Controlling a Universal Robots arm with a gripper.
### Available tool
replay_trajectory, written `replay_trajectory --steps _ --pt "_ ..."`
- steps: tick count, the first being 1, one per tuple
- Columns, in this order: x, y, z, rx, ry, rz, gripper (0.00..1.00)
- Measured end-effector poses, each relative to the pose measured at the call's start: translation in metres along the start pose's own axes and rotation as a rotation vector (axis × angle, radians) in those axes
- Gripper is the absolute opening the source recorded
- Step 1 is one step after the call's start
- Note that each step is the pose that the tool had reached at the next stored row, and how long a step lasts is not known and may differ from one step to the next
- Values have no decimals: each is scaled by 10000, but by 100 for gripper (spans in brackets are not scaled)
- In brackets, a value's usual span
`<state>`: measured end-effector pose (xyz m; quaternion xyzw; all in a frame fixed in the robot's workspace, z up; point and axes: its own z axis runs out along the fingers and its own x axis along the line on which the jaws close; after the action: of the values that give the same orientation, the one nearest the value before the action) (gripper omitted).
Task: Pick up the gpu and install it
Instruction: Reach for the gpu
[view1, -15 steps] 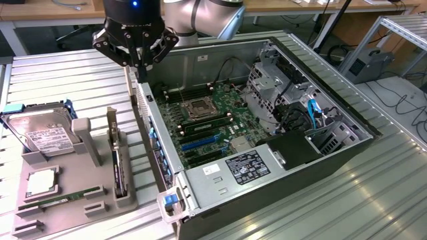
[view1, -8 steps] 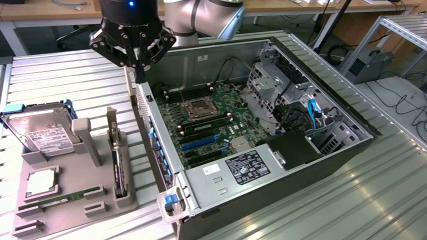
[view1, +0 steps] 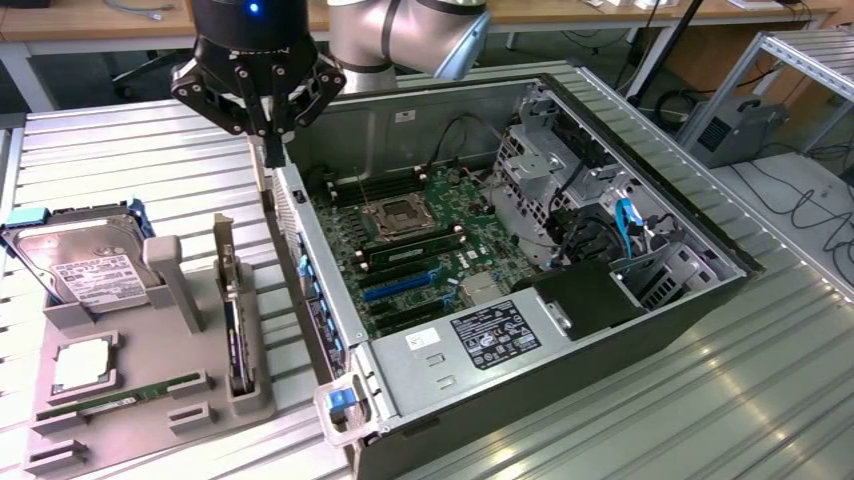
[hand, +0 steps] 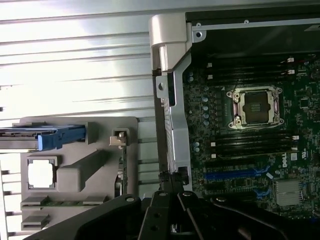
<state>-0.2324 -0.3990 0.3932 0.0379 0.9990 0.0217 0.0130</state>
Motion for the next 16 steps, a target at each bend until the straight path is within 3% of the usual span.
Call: replay_trajectory --steps 16 --pt "130 -10 -2 -1 -1 0 11"
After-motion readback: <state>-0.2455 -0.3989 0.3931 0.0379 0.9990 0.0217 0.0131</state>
